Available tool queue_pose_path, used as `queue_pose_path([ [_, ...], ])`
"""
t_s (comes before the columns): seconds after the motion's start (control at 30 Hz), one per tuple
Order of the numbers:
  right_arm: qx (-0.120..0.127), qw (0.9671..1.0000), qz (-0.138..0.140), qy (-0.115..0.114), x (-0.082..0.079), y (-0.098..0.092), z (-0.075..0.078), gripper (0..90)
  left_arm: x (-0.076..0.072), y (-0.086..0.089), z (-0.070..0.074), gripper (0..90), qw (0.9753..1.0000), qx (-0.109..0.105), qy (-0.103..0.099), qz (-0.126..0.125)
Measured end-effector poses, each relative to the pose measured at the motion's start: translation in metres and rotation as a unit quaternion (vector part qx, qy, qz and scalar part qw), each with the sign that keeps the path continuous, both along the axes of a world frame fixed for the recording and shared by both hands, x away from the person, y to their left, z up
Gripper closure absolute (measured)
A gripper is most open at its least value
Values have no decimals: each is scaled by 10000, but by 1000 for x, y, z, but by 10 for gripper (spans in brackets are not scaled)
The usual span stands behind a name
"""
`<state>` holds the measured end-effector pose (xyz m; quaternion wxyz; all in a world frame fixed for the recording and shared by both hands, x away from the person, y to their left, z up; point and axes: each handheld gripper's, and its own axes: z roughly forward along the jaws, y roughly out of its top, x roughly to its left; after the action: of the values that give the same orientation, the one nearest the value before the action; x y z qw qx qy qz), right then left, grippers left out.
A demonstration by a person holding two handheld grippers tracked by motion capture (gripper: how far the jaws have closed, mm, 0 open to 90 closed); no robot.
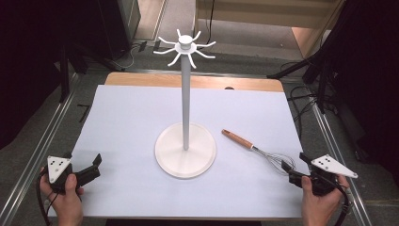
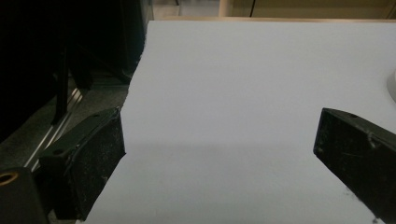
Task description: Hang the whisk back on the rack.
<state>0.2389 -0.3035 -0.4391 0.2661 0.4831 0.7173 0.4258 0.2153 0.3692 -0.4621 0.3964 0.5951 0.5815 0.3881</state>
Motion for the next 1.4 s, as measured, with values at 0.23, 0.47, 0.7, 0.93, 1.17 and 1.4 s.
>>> queue_pose_path([
  [0.23,-406,9971,643,105,6,30,6,132,0,0,0,26,10000,26,24,-14],
  [0.47,-951,9897,1017,336,19,59,5,189,2,-1,0,26,9999,61,81,-11],
  [0.7,-1334,9794,1383,618,38,77,3,231,2,0,0,26,9999,49,94,-12],
  [0.93,-1711,9686,1586,861,56,88,5,282,2,-1,0,26,9999,48,97,-16],
  [1.17,-2022,9554,1776,1214,73,97,9,345,2,-1,0,26,9999,59,95,-24],
  [1.4,-2409,9429,1814,1417,91,107,14,417,2,-1,0,26,9999,60,98,-31],
])
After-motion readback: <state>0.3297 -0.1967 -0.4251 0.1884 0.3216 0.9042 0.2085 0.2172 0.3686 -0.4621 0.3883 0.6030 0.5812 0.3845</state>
